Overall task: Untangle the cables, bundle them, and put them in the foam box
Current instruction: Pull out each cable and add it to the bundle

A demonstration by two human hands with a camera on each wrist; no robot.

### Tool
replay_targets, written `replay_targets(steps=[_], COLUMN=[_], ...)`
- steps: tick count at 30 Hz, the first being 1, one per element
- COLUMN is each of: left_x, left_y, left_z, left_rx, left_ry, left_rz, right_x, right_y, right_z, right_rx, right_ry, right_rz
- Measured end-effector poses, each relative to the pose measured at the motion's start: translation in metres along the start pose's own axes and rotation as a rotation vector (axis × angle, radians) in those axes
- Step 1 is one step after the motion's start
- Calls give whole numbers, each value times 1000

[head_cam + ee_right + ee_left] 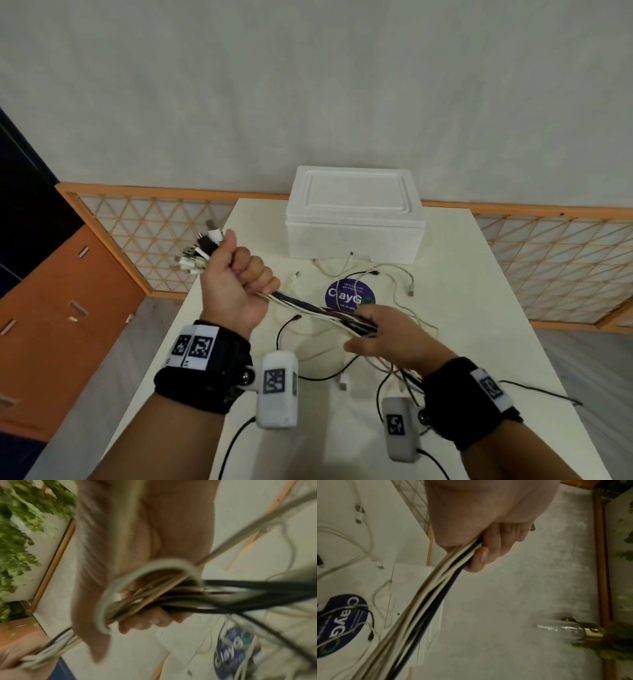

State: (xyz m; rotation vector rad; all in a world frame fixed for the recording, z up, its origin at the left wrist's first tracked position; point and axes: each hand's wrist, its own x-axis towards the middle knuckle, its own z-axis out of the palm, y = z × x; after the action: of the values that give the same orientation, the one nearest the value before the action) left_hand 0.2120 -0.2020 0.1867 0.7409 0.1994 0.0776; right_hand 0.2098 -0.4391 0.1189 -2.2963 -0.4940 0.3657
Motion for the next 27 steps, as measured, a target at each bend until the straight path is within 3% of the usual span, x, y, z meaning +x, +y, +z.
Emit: replay_targets(steps=[5, 9, 12, 14, 16, 17, 19, 20, 21, 24, 27], left_x=[11, 18, 22, 24, 24, 24, 22, 20, 17, 7, -2], left_y=[15, 16, 4, -4, -8, -8, -8, -9, -11, -25, -34], left_z=[-16, -25, -32, -34, -34, -35, -34, -32, -28, -13, 2], left_rx=[-9, -3, 20, 17, -15, -39, -77, -85, -82, -59, -50], left_ry=[104, 132, 154, 177, 193, 191, 166, 141, 110, -3, -87], left_rz=[58, 71, 57, 53, 56, 60, 67, 65, 57, 13, -19], right_x=[-16, -37, -51, -58, -56, -53, -48, -45, -41, -19, 4], right_y=[35, 38, 18, 0, -5, 0, 13, 15, 12, -19, -48], right_z=[-26, -48, -65, -73, -76, -76, -73, -69, -64, -34, -2], right_rx=[-424, -387, -483, -607, -662, -662, -617, -540, -424, -101, 27], right_ry=[62, 304, 752, 941, 871, 718, 270, 90, 24, 224, 121], right_rz=[276, 342, 74, -78, -44, 59, 270, 280, 218, -72, -169])
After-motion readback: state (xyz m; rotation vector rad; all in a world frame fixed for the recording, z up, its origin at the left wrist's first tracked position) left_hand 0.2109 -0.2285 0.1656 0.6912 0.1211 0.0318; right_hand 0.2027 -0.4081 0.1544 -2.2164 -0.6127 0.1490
